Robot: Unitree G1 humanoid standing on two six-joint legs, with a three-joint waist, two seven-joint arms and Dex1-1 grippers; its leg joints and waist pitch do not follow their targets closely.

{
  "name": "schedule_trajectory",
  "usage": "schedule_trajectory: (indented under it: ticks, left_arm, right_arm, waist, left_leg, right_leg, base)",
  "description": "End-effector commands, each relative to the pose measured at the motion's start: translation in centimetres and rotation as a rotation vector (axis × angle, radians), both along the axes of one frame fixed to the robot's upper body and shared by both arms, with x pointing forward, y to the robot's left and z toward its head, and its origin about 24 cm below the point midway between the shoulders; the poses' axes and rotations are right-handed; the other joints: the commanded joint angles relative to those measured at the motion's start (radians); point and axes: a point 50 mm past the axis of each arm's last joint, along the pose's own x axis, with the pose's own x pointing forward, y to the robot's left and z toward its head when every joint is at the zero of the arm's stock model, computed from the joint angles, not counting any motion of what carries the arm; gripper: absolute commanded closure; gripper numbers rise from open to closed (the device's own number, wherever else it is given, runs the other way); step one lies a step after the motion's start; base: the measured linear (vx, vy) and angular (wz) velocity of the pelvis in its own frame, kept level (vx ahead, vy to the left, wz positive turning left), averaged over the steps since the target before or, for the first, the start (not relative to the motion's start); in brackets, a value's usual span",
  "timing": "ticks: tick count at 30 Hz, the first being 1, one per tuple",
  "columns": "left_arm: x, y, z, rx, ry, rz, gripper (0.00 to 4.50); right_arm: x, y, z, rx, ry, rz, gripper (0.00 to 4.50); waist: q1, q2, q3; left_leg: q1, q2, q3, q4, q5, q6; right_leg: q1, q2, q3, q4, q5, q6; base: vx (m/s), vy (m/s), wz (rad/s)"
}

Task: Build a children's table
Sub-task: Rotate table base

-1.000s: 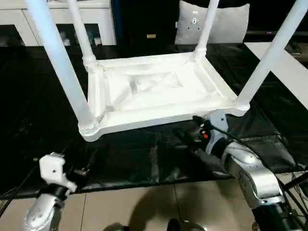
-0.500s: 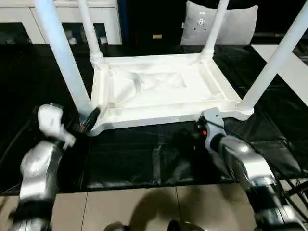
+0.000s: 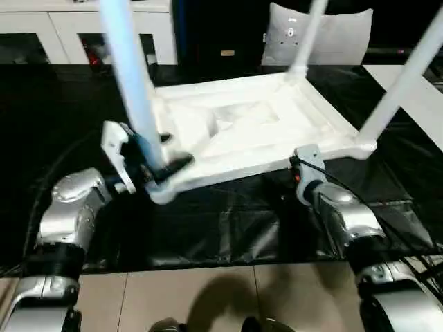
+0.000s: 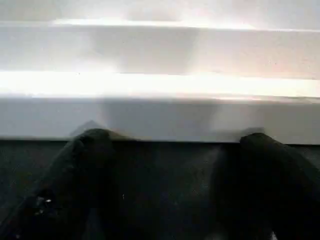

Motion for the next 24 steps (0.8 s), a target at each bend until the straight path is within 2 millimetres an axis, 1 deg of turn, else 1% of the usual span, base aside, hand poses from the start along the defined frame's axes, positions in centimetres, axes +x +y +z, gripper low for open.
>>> schedule_trajectory:
  ticks: [1, 2, 3, 4, 5, 6, 7, 8, 10, 11, 13, 14, 15, 16, 18, 20, 21, 24]
  left_arm:
    - [-1.0, -1.9, 0.4, -0.007, 0.009, -0.141, 0.05]
    - [-1.2, -2.3, 0.4, -0.009, 0.015, -0.169, 0.05]
    - [-1.7, -3.0, 0.5, -0.005, 0.018, -0.218, 0.05]
    - [-2.2, -3.7, 0.6, -0.004, 0.026, -0.264, 0.05]
    - [-2.2, -3.8, 0.6, -0.004, 0.026, -0.266, 0.05]
    - [-2.6, -4.5, 0.8, -0.003, 0.031, -0.308, 0.05]
    - [-3.2, -5.4, 1.0, -0.012, 0.036, -0.36, 0.05]
    - [-3.2, -5.4, 1.0, -0.012, 0.036, -0.36, 0.05]
    - [-4.0, -7.0, 1.3, -0.025, 0.046, -0.435, 0.05]
    - [-4.3, -7.6, 1.4, -0.031, 0.052, -0.462, 0.05]
    - [-4.5, -8.8, 1.5, -0.041, 0.051, -0.492, 0.05]
    - [-4.5, -8.9, 1.5, -0.043, 0.05, -0.496, 0.05]
    - [-4.7, -9.9, 1.6, -0.059, 0.047, -0.515, 0.05]
    - [-4.8, -10.4, 1.7, -0.07, 0.047, -0.528, 0.05]
    - [-4.9, -11.4, 1.9, -0.089, 0.04, -0.542, 0.05]
    - [-4.9, -11.9, 2.1, -0.101, 0.034, -0.549, 0.05]
    - [-4.9, -12.6, 2.3, -0.117, 0.021, -0.549, 0.05]
    - [-4.7, -13.4, 2.5, -0.131, 0.006, -0.544, 0.05]
  right_arm:
    - [0.6, 0.7, 1.1, 0.02, -0.058, 0.027, 0.0]
    - [0.7, 0.8, 1.1, 0.016, -0.064, 0.035, 0.0]
    - [0.7, 1.0, 1.2, 0.018, -0.065, 0.048, 0.0]
    - [0.8, 1.2, 1.2, 0.017, -0.068, 0.06, 0.0]
    - [0.8, 1.2, 1.2, 0.017, -0.068, 0.06, 0.0]
    - [0.9, 1.3, 1.2, 0.016, -0.071, 0.072, 0.0]
    - [0.9, 1.5, 1.2, 0.014, -0.075, 0.086, 0.0]
    - [0.9, 1.5, 1.2, 0.014, -0.075, 0.086, 0.0]
    - [1.0, 1.8, 1.2, 0.013, -0.082, 0.103, 0.0]
    - [1.0, 1.9, 1.2, 0.013, -0.083, 0.109, 0.0]
    - [1.0, 1.9, 1.1, 0.004, -0.085, 0.114, 0.0]
    - [1.0, 1.9, 1.1, 0.003, -0.085, 0.114, 0.0]
    - [0.9, 1.9, 1.0, -0.001, -0.085, 0.115, 0.0]
    - [0.9, 1.8, 0.9, -0.002, -0.084, 0.116, 0.0]
    - [0.8, 1.9, 0.9, -0.001, -0.086, 0.129, 0.0]
    - [0.8, 2.0, 0.8, 0.001, -0.088, 0.139, 0.0]
    - [0.7, 2.3, 0.9, 0.013, -0.097, 0.164, 0.0]
    - [0.5, 2.8, 1.0, 0.033, -0.105, 0.2, 0.0]
  waist:
    - [0.003, 0.002, -0.085]
    - [0.0, -0.001, -0.082]
    - [-0.002, -0.004, -0.082]
    - [-0.004, -0.002, -0.082]
    - [-0.007, -0.005, -0.081]
    - [-0.008, -0.005, -0.08]
    - [-0.013, -0.009, -0.081]
    - [-0.014, -0.007, -0.082]
    - [-0.021, -0.01, -0.082]
    - [-0.021, -0.01, -0.08]
    - [-0.024, -0.012, -0.08]
    - [-0.024, -0.012, -0.082]
    - [-0.025, -0.013, -0.082]
    - [-0.026, -0.014, -0.081]
    - [-0.025, -0.011, -0.082]
    - [-0.025, -0.012, -0.083]
    - [-0.025, -0.01, -0.082]
    - [-0.025, -0.013, -0.083]
  left_leg:
    - [0.002, 0.091, -0.04, -0.076, -0.117, 0.004]
    - [0.002, 0.089, -0.036, -0.076, -0.119, 0.008]
    - [0.005, 0.088, -0.036, -0.076, -0.115, 0.014]
    - [0.002, 0.086, -0.037, -0.075, -0.113, 0.019]
    - [0.002, 0.086, -0.038, -0.075, -0.117, 0.022]
    - [0.002, 0.085, -0.036, -0.075, -0.121, 0.024]
    - [0.0, 0.084, -0.037, -0.074, -0.121, 0.025]
    - [0.001, 0.086, -0.039, -0.073, -0.122, 0.022]
    - [0.0, 0.083, -0.037, -0.072, -0.117, 0.027]
    - [-0.001, 0.081, -0.038, -0.071, -0.113, 0.031]
    - [-0.002, 0.081, -0.037, -0.07, -0.108, 0.039]
    - [-0.002, 0.079, -0.036, -0.069, -0.104, 0.042]
    - [-0.002, 0.078, -0.036, -0.069, -0.1, 0.047]
    - [-0.002, 0.078, -0.035, -0.069, -0.099, 0.05]
    - [-0.002, 0.078, -0.036, -0.068, -0.099, 0.053]
    - [-0.002, 0.078, -0.036, -0.068, -0.098, 0.055]
    - [-0.002, 0.078, -0.036, -0.068, -0.102, 0.056]
    - [-0.004, 0.076, -0.036, -0.066, -0.107, 0.062]
  right_leg:
    - [0.067, -0.118, 0.095, -0.051, -0.305, -0.179]
    - [0.065, -0.116, 0.095, -0.057, -0.316, -0.174]
    - [0.063, -0.111, 0.094, -0.058, -0.325, -0.167]
    - [0.065, -0.111, 0.094, -0.058, -0.332, -0.165]
    - [0.065, -0.111, 0.093, -0.058, -0.346, -0.163]
    - [0.064, -0.11, 0.093, -0.063, -0.361, -0.156]
    - [0.065, -0.109, 0.092, -0.063, -0.376, -0.149]
    - [0.066, -0.111, 0.092, -0.061, -0.379, -0.149]
    - [0.065, -0.109, 0.092, -0.064, -0.391, -0.144]
    - [0.066, -0.107, 0.091, -0.066, -0.393, -0.142]
    - [0.065, -0.106, 0.09, -0.067, -0.4, -0.135]
    - [0.066, -0.105, 0.09, -0.069, -0.398, -0.132]
    - [0.065, -0.102, 0.089, -0.068, -0.394, -0.128]
    - [0.065, -0.102, 0.089, -0.07, -0.397, -0.127]
    - [0.065, -0.1, 0.087, -0.07, -0.398, -0.121]
    - [0.066, -0.099, 0.086, -0.071, -0.394, -0.12]
    - [0.065, -0.099, 0.086, -0.072, -0.396, -0.119]
    - [0.068, -0.099, 0.084, -0.076, -0.406, -0.112]
  base:
    - [0.0, 0.0, 0.0]
    - [0.0, 0.0, 0.0]
    - [0.0, 0.0, 0.0]
    - [0.0, 0.0, 0.0]
    - [0.0, 0.0, 0.0]
    - [0.0, 0.0, 0.0]
    - [0.0, 0.0, 0.0]
    - [0.0, 0.0, 0.0]
    - [0.0, 0.0, 0.0]
    - [0.0, 0.0, 0.0]
    - [0.0, 0.0, 0.0]
    - [0.0, 0.0, 0.0]
    - [0.0, 0.0, 0.0]
    - [0.0, 0.0, 0.0]
    - [0.0, 0.0, 0.0]
    - [0.0, 0.0, 0.0]
    - [0.0, 0.0, 0.0]
    - [0.0, 0.0, 0.0]
